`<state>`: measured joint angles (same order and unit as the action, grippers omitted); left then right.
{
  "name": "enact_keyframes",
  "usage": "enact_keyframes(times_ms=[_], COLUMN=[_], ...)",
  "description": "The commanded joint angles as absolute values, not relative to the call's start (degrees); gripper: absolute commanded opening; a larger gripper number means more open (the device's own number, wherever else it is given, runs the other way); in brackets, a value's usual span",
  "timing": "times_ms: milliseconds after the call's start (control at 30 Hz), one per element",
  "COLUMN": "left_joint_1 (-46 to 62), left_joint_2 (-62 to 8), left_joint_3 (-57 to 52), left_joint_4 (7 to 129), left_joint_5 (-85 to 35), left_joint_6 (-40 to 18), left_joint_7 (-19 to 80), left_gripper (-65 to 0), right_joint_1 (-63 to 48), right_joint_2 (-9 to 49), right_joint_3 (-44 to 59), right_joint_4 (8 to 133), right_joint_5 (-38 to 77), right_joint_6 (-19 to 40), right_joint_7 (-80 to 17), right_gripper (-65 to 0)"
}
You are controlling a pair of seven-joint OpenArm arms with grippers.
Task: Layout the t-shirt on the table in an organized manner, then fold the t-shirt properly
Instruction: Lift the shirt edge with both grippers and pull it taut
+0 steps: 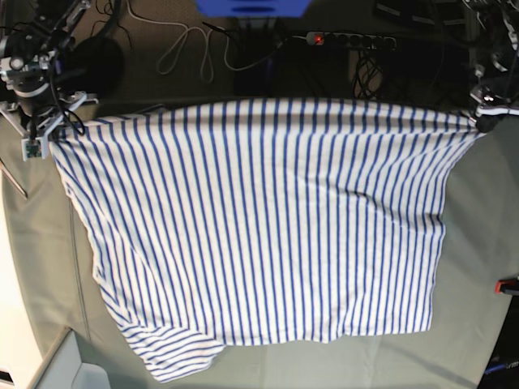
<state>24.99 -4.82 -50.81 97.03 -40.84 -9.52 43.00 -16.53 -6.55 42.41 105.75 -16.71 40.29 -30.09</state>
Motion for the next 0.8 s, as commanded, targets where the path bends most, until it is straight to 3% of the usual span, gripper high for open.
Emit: enact_keyframes(times_ms=[0,100,767], left_joint_1=[25.27,24.66,17.63], left_joint_2=[-4.62,-3.12,-2.77], left_joint_3=[-52.62,-56.31,-55.25], left_joint_4=[98.24,98.68,96.31], left_joint_5=[-41.19,-41.19,-40.57], left_joint_6=[-9.71,-9.71,-9.71], left_joint_7=[41.27,41.80,41.89], left_gripper=[-64.8,-64.8,-64.8], right_joint_1=[-16.48,-16.57,-14.11], right_joint_2=[-6.11,-6.11,-6.02], right_joint_3=[42.68,42.68,36.26], right_joint_4=[106.77,106.77,105.54], right_joint_5=[-16.66,-16.66,-16.75], right_joint_6=[40.00,40.00,40.00], right_joint_7=[-29.23,-29.14,-29.41], right_gripper=[-65.0,-65.0,-65.0])
